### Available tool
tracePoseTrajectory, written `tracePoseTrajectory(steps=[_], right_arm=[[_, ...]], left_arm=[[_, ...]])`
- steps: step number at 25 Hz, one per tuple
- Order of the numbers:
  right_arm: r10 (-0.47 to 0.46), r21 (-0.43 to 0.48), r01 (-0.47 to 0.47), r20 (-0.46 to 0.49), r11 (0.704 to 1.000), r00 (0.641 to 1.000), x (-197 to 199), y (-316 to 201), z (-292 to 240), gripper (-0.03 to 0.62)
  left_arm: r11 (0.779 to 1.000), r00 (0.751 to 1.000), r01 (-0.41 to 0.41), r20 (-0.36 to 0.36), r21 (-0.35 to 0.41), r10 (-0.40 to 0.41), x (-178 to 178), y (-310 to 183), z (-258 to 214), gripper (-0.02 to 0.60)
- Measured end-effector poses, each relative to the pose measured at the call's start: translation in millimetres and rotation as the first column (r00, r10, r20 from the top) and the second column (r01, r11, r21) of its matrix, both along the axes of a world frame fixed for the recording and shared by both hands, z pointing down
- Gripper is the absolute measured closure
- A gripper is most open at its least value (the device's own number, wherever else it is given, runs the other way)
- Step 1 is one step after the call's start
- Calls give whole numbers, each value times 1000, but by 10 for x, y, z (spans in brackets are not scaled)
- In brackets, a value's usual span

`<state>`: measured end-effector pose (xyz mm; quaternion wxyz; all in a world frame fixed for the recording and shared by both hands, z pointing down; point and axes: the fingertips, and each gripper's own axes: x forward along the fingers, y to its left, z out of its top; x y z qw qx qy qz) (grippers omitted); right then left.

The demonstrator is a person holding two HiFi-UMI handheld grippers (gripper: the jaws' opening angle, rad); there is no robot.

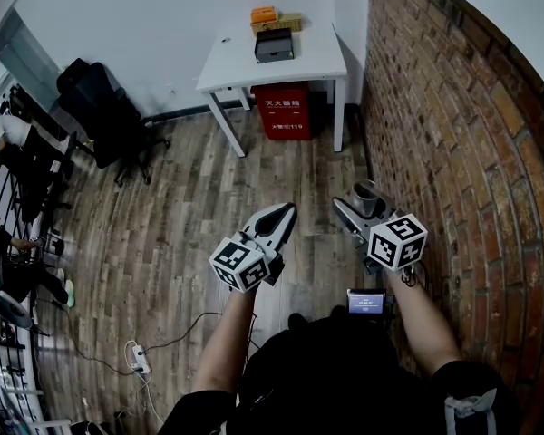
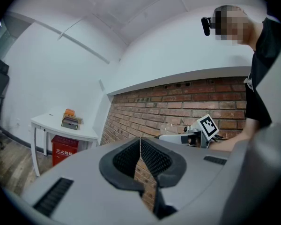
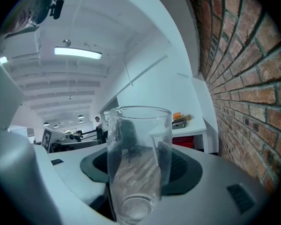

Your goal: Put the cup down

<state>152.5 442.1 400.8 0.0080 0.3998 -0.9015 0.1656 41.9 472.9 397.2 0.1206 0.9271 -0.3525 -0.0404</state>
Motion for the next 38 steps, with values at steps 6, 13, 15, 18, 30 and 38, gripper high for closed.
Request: tracePoseTrajectory(steps=[6,13,15,18,30,38], right_arm=[[1,-8,-1,5,1000,1000,14,4,2,318],[-1,-17,1,8,1000,1000,59,-19,26,318],[-4,-14,4,10,1000,1000,77,-51,31,318],[-10,-17,10,14,1000,1000,125,-90,70,318],[-32,-53,33,25,998,999,266,-408,284,318],[-20,-49,19,-6,999,1000,70,-1066,402,318]], left_arm=[[1000,1000,2,4,-5,-2,-2,9,-1,565],[1000,1000,9,7,-5,-9,25,1,-10,565],[1000,1000,13,8,1,-13,36,-19,-17,565],[1000,1000,21,14,1,-21,82,-39,-2,565],[996,996,91,9,-9,-91,99,-191,170,565],[997,997,76,2,-10,-76,-163,-1037,331,565]])
